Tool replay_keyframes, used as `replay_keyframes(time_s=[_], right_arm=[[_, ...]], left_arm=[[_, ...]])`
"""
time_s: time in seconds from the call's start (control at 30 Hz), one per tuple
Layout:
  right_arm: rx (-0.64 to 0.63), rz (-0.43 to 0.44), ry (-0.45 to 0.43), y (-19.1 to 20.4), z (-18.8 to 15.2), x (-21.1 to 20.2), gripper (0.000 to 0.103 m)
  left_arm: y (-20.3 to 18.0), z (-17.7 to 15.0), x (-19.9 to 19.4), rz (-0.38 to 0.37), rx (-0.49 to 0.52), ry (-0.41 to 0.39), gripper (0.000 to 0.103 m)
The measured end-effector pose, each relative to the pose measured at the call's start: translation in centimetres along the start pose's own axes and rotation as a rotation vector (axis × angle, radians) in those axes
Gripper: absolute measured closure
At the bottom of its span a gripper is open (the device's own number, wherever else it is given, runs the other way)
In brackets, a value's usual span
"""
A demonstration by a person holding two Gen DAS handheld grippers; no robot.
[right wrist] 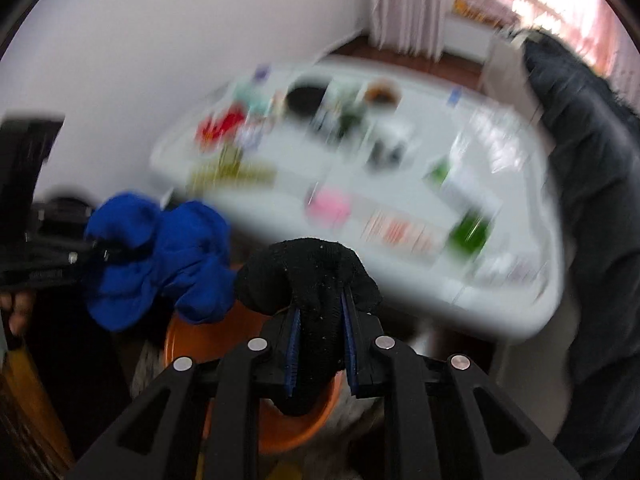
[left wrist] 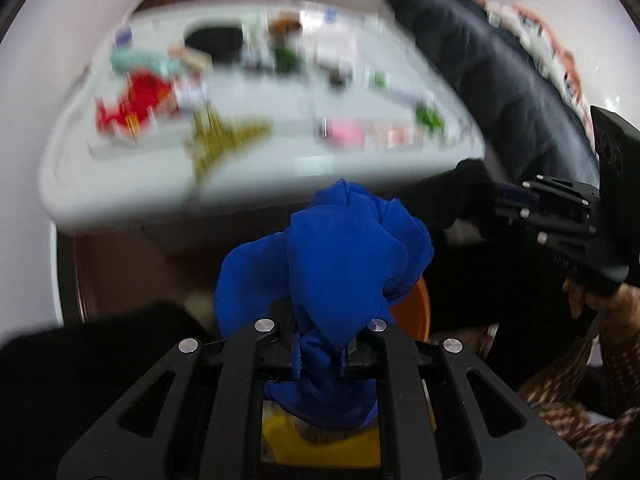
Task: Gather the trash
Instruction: 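Lower the blue cloth and black sock into the orange bucket and release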
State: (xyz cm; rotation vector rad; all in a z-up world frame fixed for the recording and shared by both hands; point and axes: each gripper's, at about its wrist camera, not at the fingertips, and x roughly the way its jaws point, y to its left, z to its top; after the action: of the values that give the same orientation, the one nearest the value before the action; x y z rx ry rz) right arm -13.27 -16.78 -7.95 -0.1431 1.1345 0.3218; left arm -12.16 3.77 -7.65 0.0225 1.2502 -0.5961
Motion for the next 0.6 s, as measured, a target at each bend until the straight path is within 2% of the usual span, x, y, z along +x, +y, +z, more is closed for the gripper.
replay_keyframes(time_s=[0.07,0.13,0.2,0.23,0.27,0.3,0.37,0.47,0.53,0.6], right_arm=[[-0.009,0.024,0.087,0.9,-1.7,2.7,0.082],[-0.017,0.007,0.113,1.5,-2.5,4.1,0.075],[-0.026,-0.004,0.14,1.5,-3.2,4.8,0.052],[-0.016,-0.008,0.128,1.5,-3.2,4.5,0.048],[0.008,-0.018,0.108,0.8,-2.9,4.0,0.037],[0.026,-0.024,0.087,0.2,-2.6,3.6,0.034],[0.059,-0.044,0.029,-1.2,-1.4,2.3,0.034],[0.101,-0.067,-0.076,-3.1,1.1,-0.4,0.033],[0.117,-0.085,-0.153,-4.2,3.7,-2.0,0.032],[0.137,-0.098,-0.214,-5.0,5.9,-3.1,0.024]], left_arm=[[-0.3,-0.9,1.9,-0.012,-0.015,0.063,0.09],[-0.4,-1.4,3.6,-0.015,-0.053,0.115,0.078],[-0.5,-1.8,4.4,0.002,-0.061,0.145,0.052],[-0.4,-1.8,4.4,0.027,-0.064,0.15,0.048],[-0.3,-1.8,4.3,0.033,-0.072,0.144,0.045],[0.3,-1.5,3.8,0.023,-0.091,0.124,0.045],[1.2,-0.8,2.9,0.013,-0.12,0.077,0.045],[2.7,2.9,0.2,0.053,-0.141,-0.035,0.045],[3.6,6.3,-1.5,0.074,-0.153,-0.117,0.039],[4.5,9.8,-2.6,0.111,-0.166,-0.198,0.028]])
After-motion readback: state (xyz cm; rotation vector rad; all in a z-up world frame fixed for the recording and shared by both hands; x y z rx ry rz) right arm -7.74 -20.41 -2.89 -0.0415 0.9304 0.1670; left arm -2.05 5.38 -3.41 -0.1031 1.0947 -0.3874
